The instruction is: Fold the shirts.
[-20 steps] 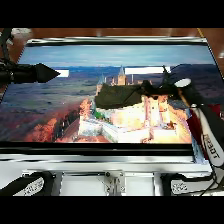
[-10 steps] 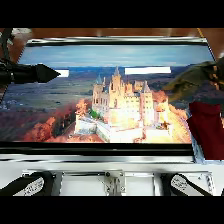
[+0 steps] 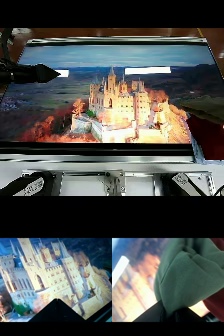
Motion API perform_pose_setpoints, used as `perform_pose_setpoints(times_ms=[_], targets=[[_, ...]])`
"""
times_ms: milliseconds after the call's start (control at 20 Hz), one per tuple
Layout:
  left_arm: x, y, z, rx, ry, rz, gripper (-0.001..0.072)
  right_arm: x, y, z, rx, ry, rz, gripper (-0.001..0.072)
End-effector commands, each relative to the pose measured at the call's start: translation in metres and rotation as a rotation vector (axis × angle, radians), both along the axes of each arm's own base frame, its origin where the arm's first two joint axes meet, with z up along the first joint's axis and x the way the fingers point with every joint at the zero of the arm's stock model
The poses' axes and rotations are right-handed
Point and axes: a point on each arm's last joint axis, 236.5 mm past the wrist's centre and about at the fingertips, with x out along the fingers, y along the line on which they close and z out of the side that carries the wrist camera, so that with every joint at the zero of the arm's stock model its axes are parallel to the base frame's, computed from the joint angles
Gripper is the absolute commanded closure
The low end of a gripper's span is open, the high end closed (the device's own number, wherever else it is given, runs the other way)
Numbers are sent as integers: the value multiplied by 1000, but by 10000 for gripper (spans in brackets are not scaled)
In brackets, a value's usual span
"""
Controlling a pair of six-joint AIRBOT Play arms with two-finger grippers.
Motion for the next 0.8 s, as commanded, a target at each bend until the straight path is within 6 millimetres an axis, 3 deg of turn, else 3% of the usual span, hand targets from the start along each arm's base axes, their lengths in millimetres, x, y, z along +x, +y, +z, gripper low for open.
perform_pose_setpoints(times_ms=[0, 150, 400, 500, 550, 600, 650, 750], targets=[[0, 0, 0, 0, 1, 0, 668, -66, -18, -29, -23, 259, -72, 642], [0, 0, 0, 0, 1, 0, 669, -89, -19, -54, -12, 367, -87, 642], [0, 0, 0, 0, 1, 0, 668, -123, 9, -122, 116, 525, -77, 643], [0, 0, 0, 0, 1, 0, 668, -134, 5, -138, 106, 572, -128, 607], [0, 0, 0, 0, 1, 0, 668, -138, 0, -141, 88, 587, -149, 418], [0, 0, 0, 0, 1, 0, 668, -139, -5, -140, 67, 590, -155, 174], [0, 0, 0, 0, 1, 0, 668, -138, -10, -137, 47, 585, -160, 110], [0, 0, 0, 0, 1, 1, 668, -128, -22, -121, 6, 544, -165, 110]])
